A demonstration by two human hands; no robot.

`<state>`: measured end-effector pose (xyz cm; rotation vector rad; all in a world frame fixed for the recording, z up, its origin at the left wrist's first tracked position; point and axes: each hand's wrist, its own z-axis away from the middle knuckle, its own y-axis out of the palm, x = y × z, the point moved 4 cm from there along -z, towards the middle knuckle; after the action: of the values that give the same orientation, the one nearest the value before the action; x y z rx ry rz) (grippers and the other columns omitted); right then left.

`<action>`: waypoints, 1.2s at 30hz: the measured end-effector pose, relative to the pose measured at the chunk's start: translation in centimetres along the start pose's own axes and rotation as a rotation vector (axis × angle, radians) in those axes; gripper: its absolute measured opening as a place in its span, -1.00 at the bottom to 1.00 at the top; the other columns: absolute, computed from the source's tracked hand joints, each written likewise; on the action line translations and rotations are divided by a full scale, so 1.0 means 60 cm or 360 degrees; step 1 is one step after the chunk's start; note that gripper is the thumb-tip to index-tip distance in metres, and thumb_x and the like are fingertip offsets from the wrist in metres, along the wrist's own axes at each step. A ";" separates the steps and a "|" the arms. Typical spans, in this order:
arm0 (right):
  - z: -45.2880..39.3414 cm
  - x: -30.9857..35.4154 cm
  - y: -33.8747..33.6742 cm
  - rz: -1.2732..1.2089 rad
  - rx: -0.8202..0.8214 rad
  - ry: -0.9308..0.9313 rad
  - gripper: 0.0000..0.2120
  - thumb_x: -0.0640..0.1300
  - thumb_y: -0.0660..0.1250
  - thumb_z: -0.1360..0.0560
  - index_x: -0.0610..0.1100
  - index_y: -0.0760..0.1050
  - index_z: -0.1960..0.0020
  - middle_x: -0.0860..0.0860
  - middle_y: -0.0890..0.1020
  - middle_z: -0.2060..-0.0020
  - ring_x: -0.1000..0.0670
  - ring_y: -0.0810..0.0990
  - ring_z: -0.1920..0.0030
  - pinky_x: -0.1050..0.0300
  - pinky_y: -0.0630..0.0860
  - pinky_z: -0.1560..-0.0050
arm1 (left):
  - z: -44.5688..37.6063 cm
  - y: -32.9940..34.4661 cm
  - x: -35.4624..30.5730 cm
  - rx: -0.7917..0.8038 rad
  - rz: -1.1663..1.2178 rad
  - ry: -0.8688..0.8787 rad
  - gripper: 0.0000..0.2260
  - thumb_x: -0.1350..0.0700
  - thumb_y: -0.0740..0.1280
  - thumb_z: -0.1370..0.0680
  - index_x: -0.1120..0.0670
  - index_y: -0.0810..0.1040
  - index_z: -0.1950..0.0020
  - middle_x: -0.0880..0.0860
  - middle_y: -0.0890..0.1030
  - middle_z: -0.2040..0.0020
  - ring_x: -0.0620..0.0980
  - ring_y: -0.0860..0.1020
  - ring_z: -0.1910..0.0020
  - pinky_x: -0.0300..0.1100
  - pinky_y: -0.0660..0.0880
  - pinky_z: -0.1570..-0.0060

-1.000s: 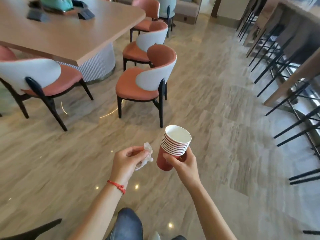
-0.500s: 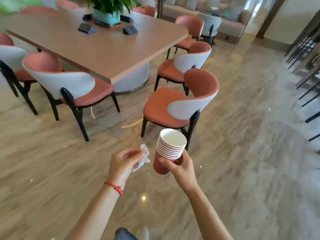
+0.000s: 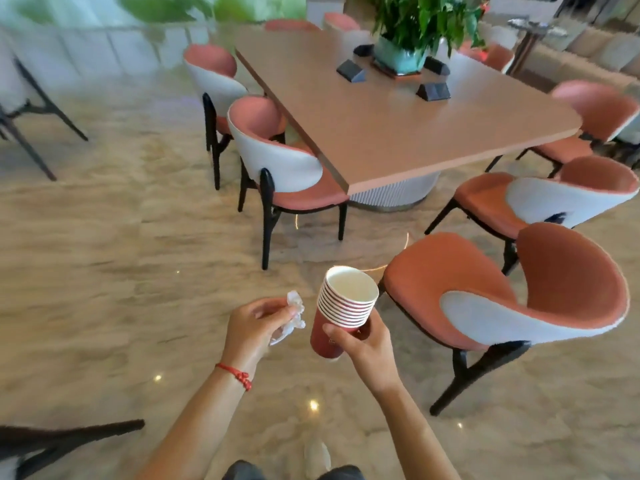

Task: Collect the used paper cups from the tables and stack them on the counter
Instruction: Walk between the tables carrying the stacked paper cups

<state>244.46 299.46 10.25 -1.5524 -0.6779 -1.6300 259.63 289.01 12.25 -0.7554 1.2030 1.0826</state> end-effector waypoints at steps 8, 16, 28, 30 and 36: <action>-0.130 0.021 0.063 0.0023 0.0513 -0.0068 -0.52 -0.26 0.52 -0.33 -0.18 0.46 -0.19 -0.04 0.65 0.00 0.08 0.63 0.01 0.23 0.56 0.04 | -0.063 -0.049 -0.004 -0.0461 -0.0111 0.0031 -0.97 0.26 0.45 -0.40 0.21 0.68 0.19 -0.03 0.60 0.50 0.03 0.63 0.27 -0.02 0.58 0.09; -0.241 0.029 0.186 0.0089 0.0744 -0.0059 -0.52 -0.20 0.54 -0.32 -0.12 0.47 -0.18 0.01 0.66 0.02 0.08 0.63 0.01 0.21 0.58 0.04 | -0.150 -0.130 -0.013 -0.0770 0.0078 -0.0051 -0.94 0.23 0.51 -0.34 0.10 0.69 0.23 0.04 0.70 0.28 -0.14 0.61 0.29 -0.31 0.53 0.26; -0.491 0.089 0.491 0.0087 0.0791 -0.0089 -0.47 -0.16 0.55 -0.31 -0.10 0.45 -0.23 0.08 0.65 -0.01 0.15 0.62 -0.02 0.35 0.53 0.09 | -0.444 -0.353 -0.091 -0.0826 0.0152 -0.0069 -0.85 0.26 0.49 -0.35 0.01 0.67 0.31 -0.06 0.69 0.35 -0.20 0.62 0.33 -0.40 0.52 0.34; -0.528 0.103 0.533 0.0098 0.0795 -0.0088 -0.51 -0.18 0.54 -0.31 -0.07 0.47 -0.19 0.12 0.66 0.03 0.19 0.62 0.01 0.39 0.51 0.12 | -0.489 -0.387 -0.109 -0.0827 0.0152 -0.0074 -0.84 0.26 0.50 -0.34 0.00 0.67 0.34 -0.05 0.68 0.37 -0.21 0.61 0.35 -0.41 0.51 0.36; -0.633 0.125 0.629 0.0132 0.0856 -0.0050 -0.51 -0.13 0.53 -0.32 0.16 0.40 -0.14 0.22 0.61 0.02 0.30 0.57 -0.01 0.45 0.49 0.13 | -0.605 -0.462 -0.132 -0.0899 0.0137 -0.0124 -0.80 0.23 0.50 -0.35 -0.06 0.67 0.38 -0.07 0.68 0.36 -0.22 0.61 0.35 -0.39 0.54 0.34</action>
<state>253.77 246.25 8.38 -1.1942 -0.9619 -1.2288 272.99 244.73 9.23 -1.0843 0.8705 1.5366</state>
